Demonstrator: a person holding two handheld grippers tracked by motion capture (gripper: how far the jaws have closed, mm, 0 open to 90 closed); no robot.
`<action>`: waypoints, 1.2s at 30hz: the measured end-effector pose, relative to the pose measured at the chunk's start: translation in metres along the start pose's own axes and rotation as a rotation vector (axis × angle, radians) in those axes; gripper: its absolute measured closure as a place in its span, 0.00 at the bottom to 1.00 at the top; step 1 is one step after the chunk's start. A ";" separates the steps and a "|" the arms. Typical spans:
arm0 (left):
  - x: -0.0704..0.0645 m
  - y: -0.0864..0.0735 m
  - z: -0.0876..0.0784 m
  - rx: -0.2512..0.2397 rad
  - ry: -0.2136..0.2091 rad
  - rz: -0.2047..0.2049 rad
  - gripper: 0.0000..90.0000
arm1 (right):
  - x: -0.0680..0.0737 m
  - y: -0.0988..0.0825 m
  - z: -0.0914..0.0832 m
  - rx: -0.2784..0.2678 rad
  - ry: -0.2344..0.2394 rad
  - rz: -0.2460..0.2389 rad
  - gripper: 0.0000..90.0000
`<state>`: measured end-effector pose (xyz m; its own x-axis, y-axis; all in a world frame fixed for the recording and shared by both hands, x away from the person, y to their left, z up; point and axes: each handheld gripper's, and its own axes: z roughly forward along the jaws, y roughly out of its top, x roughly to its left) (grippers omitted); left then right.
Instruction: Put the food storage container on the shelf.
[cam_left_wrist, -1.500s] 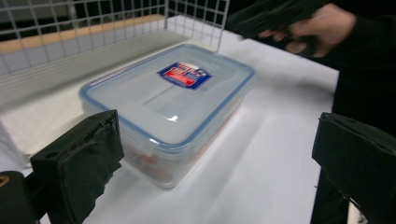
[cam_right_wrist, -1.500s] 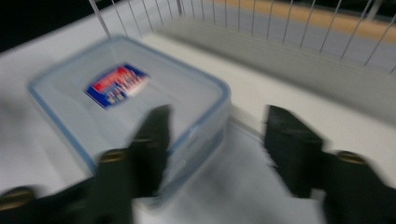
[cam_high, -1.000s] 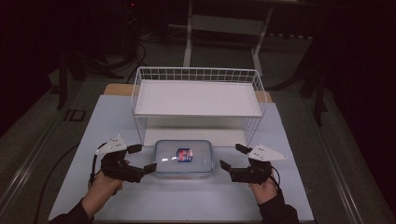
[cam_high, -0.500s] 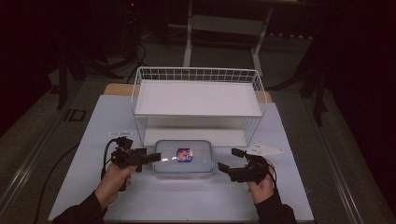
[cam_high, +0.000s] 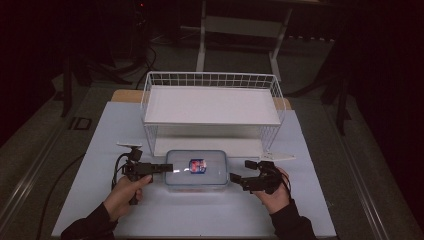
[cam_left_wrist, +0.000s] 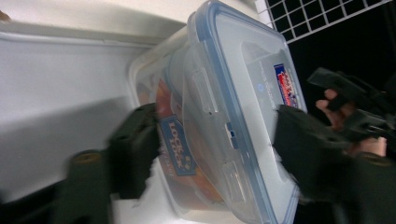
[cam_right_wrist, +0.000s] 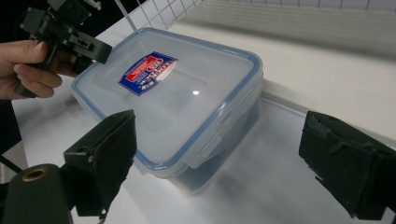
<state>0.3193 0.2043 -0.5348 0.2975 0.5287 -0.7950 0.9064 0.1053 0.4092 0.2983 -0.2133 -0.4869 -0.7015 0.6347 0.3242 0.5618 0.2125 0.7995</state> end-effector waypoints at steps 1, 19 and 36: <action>0.001 0.000 0.000 0.004 -0.018 0.001 0.41 | 0.000 0.000 0.000 0.000 0.000 0.000 0.12; -0.006 -0.013 -0.001 -0.051 -0.066 0.082 0.56 | -0.015 -0.009 0.024 0.067 0.087 0.282 0.28; -0.019 -0.029 -0.008 -0.059 -0.082 0.189 0.62 | -0.013 -0.011 0.020 0.100 0.178 0.304 0.52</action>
<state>0.2853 0.1984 -0.5281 0.4859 0.4737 -0.7346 0.8139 0.0612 0.5778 0.3105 -0.2092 -0.5099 -0.5565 0.5425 0.6293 0.7901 0.1114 0.6027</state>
